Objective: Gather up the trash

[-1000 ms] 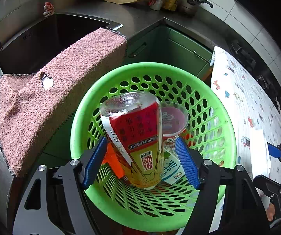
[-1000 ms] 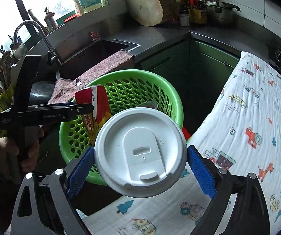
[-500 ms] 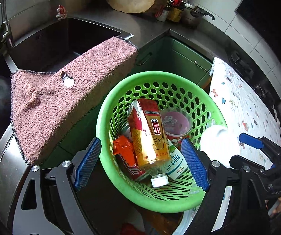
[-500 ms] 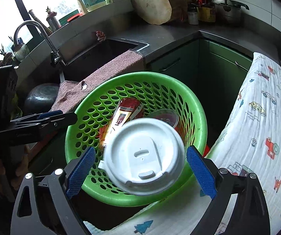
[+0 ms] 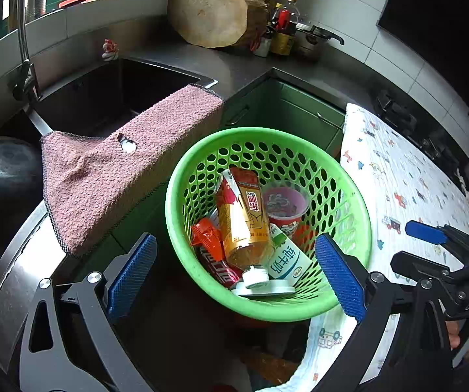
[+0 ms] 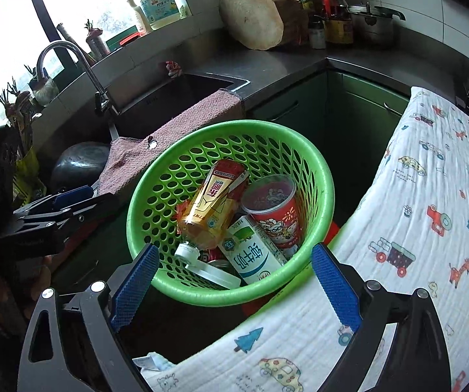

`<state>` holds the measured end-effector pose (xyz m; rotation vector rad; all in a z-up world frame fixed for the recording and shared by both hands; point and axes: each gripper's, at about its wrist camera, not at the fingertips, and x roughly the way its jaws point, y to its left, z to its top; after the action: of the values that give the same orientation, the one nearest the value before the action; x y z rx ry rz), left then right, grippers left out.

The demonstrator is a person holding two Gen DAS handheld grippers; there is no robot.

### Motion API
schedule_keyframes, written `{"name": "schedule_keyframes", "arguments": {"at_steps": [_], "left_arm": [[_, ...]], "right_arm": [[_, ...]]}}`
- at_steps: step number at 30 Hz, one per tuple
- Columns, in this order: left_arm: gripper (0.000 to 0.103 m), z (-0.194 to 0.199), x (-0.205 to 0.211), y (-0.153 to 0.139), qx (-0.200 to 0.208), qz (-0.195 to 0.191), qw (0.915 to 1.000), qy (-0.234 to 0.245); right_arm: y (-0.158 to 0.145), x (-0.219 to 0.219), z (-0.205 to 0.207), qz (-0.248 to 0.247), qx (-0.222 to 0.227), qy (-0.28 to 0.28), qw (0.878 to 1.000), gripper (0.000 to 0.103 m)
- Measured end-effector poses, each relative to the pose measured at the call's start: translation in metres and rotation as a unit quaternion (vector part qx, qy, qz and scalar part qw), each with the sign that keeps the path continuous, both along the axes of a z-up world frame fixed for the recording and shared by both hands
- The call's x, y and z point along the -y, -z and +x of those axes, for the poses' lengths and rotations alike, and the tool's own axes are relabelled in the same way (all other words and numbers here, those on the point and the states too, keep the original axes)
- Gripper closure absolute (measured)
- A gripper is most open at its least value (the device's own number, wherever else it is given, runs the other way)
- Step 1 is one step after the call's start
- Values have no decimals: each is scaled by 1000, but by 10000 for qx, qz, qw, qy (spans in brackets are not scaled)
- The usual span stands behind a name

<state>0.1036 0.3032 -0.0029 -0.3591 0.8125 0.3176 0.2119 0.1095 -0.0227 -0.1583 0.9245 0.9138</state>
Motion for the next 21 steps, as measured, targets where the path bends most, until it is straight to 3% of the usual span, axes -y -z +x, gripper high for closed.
{"name": "schedule_keyframes", "arguments": {"at_steps": [12,18,21], "left_arm": [[5,-31,47,-12,263,417,9988,45],[5,-45,75,-14,430,388,9982,143],[5,-53,92,-15,453,662,9967,75]], "right_arm": [[-1,55,-45,-322,437,468,9974,12],[2,82,-66,-478,595,727,9944,12],[3,99,-75,-438,584,878,9935,11]]}}
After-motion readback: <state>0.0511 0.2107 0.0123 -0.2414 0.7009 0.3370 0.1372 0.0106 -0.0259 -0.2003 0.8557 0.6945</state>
